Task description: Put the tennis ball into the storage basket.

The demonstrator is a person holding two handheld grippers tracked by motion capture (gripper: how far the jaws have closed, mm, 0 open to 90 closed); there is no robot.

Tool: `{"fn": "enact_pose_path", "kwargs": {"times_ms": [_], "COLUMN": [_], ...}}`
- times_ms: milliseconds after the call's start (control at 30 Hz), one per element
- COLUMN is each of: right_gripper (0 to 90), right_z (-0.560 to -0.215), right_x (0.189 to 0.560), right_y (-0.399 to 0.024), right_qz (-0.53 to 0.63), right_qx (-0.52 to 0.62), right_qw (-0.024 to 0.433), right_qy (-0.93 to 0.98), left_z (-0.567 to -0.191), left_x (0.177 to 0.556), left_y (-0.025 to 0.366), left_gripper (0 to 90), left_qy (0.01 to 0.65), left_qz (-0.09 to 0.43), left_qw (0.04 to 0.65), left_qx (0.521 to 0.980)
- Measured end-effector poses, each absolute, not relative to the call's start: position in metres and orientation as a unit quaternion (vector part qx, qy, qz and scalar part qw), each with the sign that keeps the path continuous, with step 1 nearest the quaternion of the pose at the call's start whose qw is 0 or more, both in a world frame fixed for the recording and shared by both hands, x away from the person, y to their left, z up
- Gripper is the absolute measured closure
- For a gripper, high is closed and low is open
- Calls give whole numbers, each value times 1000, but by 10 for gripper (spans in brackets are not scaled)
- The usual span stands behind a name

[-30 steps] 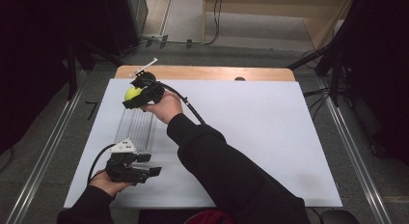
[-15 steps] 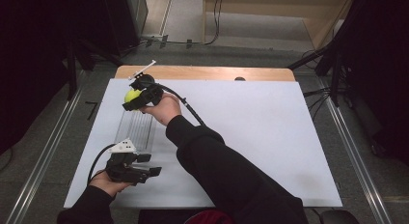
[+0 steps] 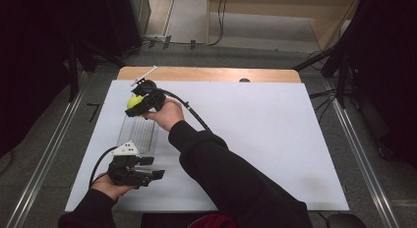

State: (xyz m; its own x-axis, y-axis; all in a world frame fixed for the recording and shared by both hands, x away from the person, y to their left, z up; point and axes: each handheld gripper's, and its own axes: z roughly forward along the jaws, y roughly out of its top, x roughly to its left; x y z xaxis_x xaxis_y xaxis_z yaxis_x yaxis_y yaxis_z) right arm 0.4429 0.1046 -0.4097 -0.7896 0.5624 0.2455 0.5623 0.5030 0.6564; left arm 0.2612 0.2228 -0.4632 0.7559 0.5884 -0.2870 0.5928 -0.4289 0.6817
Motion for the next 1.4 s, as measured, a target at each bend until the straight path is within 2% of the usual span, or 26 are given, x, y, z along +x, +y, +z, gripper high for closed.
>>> {"fn": "enact_pose_path", "kwargs": {"times_ms": [667,1400], "right_gripper": [231,217], "right_z": [-433,-436], "right_x": [438,438], "right_y": [110,111], "right_qz": [361,356], "right_qx": [320,315], "right_qw": [-6,-13], "right_qy": [876,880], "left_z": [-463,-463], "left_x": [261,261], "left_y": [223,223], "left_gripper": [296,296], "left_qy": [349,349], "left_qz": [-4,-5], "left_qw": [405,406], "left_qx": [845,845]}}
